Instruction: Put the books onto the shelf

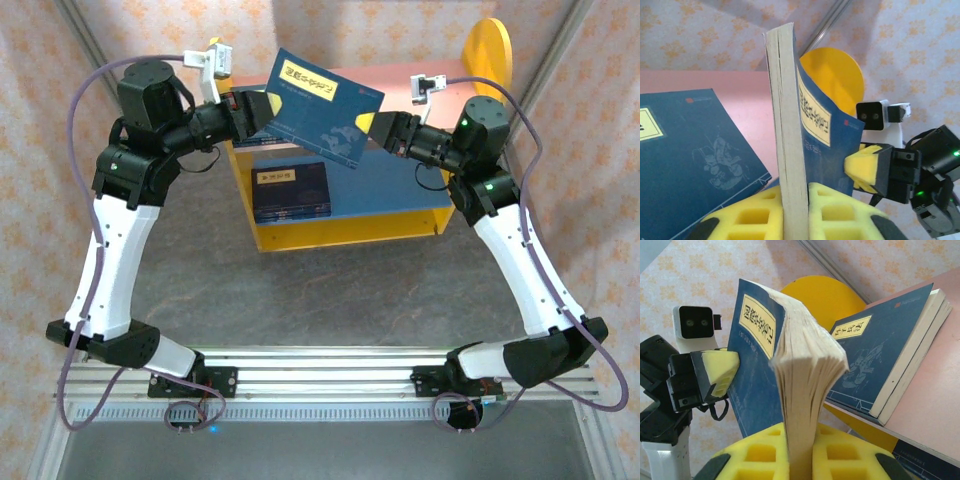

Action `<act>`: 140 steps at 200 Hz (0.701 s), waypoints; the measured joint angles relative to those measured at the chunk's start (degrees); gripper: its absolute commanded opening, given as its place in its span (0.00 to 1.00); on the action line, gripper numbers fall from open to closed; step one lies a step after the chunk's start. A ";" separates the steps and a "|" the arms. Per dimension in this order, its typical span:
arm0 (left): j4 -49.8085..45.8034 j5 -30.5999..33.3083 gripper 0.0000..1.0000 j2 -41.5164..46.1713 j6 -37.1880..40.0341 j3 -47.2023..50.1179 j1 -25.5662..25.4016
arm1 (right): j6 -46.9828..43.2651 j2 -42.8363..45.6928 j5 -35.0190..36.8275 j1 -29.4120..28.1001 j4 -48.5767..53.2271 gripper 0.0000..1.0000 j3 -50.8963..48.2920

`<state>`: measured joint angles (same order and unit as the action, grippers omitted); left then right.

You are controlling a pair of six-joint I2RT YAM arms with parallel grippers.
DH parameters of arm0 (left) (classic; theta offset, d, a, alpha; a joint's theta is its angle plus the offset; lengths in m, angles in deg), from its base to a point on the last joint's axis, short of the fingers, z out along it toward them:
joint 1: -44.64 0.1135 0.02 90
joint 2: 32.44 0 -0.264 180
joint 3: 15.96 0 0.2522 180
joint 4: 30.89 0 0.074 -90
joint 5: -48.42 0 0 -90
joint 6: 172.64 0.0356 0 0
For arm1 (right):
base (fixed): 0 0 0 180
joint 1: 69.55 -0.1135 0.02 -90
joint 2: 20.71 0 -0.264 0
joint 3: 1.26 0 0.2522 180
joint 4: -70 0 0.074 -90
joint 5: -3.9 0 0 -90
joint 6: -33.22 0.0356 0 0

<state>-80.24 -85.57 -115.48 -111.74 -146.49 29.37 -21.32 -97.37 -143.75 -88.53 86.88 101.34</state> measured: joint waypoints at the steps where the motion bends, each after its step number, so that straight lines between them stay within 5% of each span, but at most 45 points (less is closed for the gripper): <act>1: 0.24 -0.02 0.07 0.20 0.15 0.31 0.00 | -0.09 0.00 0.02 0.00 0.00 0.18 0.00; 64: 8.11 2.51 0.00 7.26 -3.76 7.58 0.00 | -0.66 1.95 2.58 -0.74 0.04 0.34 -0.02; 140: 13.57 9.11 0.00 11.96 -6.05 12.35 0.00 | -0.02 1.53 3.87 -1.64 -0.96 0.75 1.84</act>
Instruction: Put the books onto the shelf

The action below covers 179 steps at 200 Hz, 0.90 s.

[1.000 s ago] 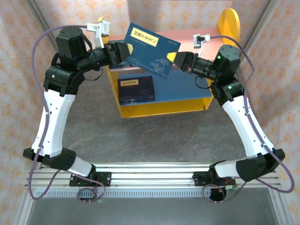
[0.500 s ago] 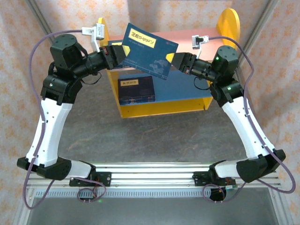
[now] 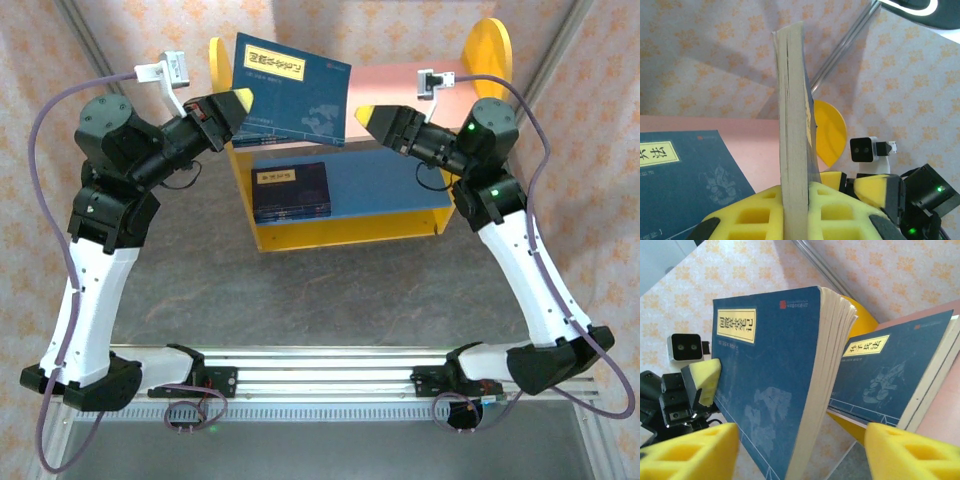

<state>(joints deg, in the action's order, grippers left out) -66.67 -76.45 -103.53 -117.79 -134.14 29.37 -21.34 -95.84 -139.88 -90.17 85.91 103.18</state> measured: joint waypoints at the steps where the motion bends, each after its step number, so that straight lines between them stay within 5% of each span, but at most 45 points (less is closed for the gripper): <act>1: 0.11 0.04 0.00 0.00 -0.02 0.04 0.00 | -0.04 -0.04 0.00 -0.02 0.02 0.76 0.11; 46: 3.06 1.64 0.00 0.00 -1.53 1.62 0.00 | -0.66 -4.31 -0.20 -1.38 0.85 0.83 6.86; 129: 7.74 2.82 0.00 0.26 -3.52 3.52 0.00 | -1.20 -11.67 -0.90 -3.74 4.35 0.82 13.20; 160: 8.20 4.24 0.00 0.39 -3.63 4.28 0.00 | -0.04 -13.11 -1.44 -4.44 4.31 0.74 14.56; 179: 8.52 5.38 0.00 0.85 -3.58 4.90 0.00 | 1.03 -14.23 -1.95 -4.92 4.28 0.56 16.55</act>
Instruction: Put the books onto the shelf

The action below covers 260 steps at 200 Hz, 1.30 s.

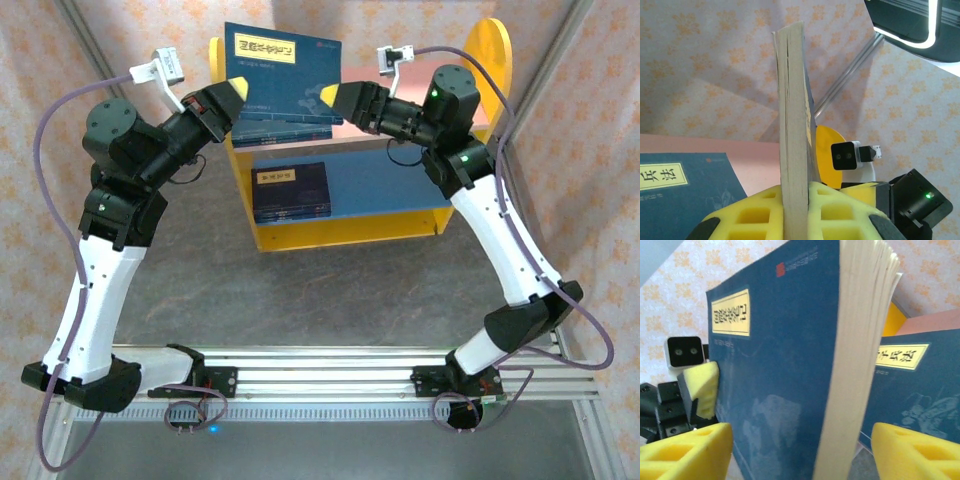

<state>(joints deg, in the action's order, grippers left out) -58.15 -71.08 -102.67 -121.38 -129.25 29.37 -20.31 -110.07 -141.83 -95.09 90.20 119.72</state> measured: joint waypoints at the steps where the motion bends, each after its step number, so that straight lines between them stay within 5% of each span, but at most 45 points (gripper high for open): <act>1: 0.02 0.04 0.00 0.02 0.02 0.04 0.00 | -0.04 -0.02 0.02 0.00 0.00 0.55 0.11; 50: 1.73 1.55 0.00 0.61 0.22 0.61 0.04 | 1.46 -3.26 -0.20 -0.31 0.07 0.29 5.11; 81: 1.64 2.69 0.00 0.61 1.07 0.61 0.07 | 2.01 -4.02 -0.07 -0.26 0.35 0.00 6.32; 97: 1.29 3.34 0.08 0.66 1.68 0.61 0.11 | 0.83 -4.02 0.02 -0.24 1.84 0.00 7.58; 120: 0.33 5.05 0.41 1.11 3.34 0.61 0.09 | -0.81 -4.02 0.04 -0.31 4.70 0.00 9.57; 139: -1.46 7.69 0.54 1.84 5.97 0.61 0.17 | -2.67 -4.02 0.28 -0.46 7.54 0.00 11.37; 260: -8.37 21.70 0.56 10.27 14.29 2.80 0.26 | -8.24 -7.58 2.64 1.22 18.80 0.00 17.81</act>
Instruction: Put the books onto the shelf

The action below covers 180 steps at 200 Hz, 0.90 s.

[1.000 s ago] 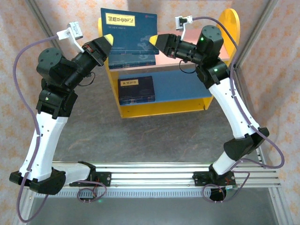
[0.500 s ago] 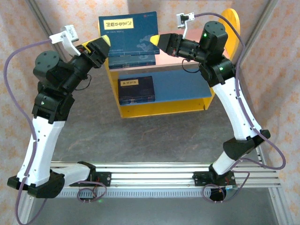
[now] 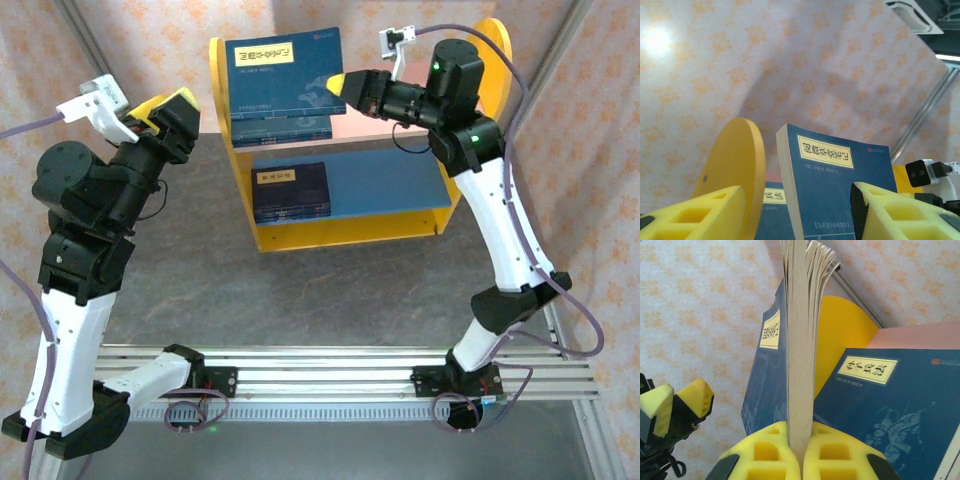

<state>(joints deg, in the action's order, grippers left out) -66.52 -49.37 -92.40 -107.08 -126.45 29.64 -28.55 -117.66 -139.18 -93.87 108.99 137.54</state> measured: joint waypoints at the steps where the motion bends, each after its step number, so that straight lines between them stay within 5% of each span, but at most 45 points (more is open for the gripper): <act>1: 0.00 0.04 0.56 -0.02 0.00 0.02 0.00 | -0.02 -0.07 0.02 0.00 0.07 0.00 0.02; 180: -1.75 2.54 0.56 -0.39 2.08 2.45 0.00 | -2.86 -8.70 1.36 -1.01 7.17 0.00 7.48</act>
<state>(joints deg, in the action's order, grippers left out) -68.27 -46.84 -92.79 -105.01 -124.00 29.64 -31.42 -126.36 -137.83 -94.87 116.16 145.01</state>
